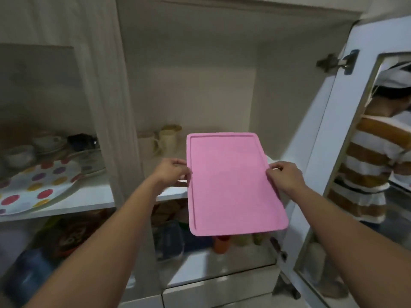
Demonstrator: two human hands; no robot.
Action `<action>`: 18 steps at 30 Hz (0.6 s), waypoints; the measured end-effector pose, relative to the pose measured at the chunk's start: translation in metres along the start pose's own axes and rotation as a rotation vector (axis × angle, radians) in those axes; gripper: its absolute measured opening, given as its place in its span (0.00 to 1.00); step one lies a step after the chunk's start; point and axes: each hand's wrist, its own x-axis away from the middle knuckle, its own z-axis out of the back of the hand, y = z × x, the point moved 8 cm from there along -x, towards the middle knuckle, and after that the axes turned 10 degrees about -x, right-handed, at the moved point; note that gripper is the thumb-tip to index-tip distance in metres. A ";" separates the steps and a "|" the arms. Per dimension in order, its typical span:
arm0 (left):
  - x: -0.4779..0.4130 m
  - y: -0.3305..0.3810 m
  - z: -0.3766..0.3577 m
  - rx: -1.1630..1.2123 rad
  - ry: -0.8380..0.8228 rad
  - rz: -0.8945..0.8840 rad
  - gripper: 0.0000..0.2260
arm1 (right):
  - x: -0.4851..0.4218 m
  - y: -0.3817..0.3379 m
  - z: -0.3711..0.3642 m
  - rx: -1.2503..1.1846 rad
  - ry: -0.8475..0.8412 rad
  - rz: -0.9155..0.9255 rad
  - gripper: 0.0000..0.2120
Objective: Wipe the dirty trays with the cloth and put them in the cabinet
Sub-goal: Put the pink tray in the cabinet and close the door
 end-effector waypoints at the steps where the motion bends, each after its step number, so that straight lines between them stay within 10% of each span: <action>1: -0.014 0.008 -0.002 0.015 0.015 0.008 0.07 | -0.015 -0.005 0.001 -0.027 0.010 -0.008 0.12; 18: -0.248 0.036 -0.038 -0.132 0.164 0.191 0.05 | -0.248 -0.006 -0.099 0.170 -0.227 -0.110 0.15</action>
